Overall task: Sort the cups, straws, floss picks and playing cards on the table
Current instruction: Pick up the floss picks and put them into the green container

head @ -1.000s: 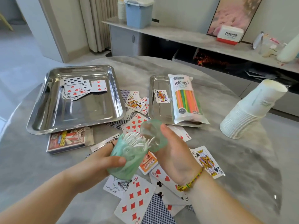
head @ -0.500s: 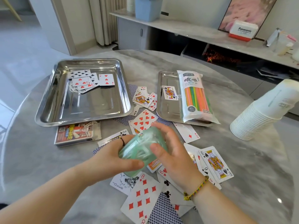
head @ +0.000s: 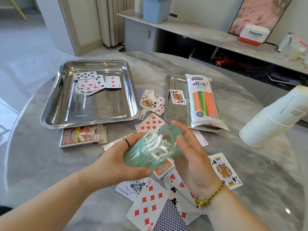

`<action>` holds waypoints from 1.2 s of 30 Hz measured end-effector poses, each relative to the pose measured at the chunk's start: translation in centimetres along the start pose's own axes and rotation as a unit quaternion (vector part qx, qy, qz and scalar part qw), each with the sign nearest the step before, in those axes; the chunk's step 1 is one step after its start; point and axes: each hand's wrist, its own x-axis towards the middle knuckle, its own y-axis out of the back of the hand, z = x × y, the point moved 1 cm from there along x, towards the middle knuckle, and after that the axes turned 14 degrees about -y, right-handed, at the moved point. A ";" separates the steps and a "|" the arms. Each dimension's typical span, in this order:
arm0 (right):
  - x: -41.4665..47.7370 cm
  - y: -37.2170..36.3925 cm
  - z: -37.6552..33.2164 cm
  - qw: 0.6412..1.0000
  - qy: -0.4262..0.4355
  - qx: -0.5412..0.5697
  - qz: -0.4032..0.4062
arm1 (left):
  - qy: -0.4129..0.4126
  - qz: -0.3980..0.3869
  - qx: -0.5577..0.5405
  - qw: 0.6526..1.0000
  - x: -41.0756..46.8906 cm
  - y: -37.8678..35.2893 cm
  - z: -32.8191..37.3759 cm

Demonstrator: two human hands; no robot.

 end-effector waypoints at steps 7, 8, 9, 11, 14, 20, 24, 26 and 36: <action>-0.1 -0.2 0.2 0.995 0.011 -0.104 -0.002 | 0.007 -0.021 0.013 1.000 0.0 0.0 0.2; -0.1 -0.2 0.1 0.993 0.008 -0.120 -0.010 | 0.008 -0.024 0.022 0.999 0.0 0.0 0.2; -0.1 -0.2 0.0 0.991 0.005 -0.135 -0.018 | 0.011 -0.025 0.025 0.999 0.0 -0.1 0.2; -0.1 -0.1 -0.2 0.987 0.001 -0.160 -0.030 | 0.017 -0.025 0.023 0.999 -0.1 -0.1 0.2; -0.2 0.0 -0.5 0.982 0.007 -0.184 -0.036 | 0.024 -0.027 0.030 0.999 -0.1 -0.1 0.2; -0.5 -0.2 -0.3 0.966 0.016 -0.258 -0.035 | 0.043 -0.020 0.010 0.999 0.1 0.0 0.2; -0.4 -0.3 -0.3 0.958 0.022 -0.284 -0.030 | 0.045 -0.005 0.009 0.999 0.3 0.0 0.4; -0.3 -0.3 -0.1 0.952 0.028 -0.304 -0.025 | 0.046 0.001 0.019 0.999 0.3 0.0 0.4; -0.1 0.0 0.5 0.948 0.014 -0.317 -0.033 | 0.015 -0.008 0.154 0.988 0.1 0.1 0.9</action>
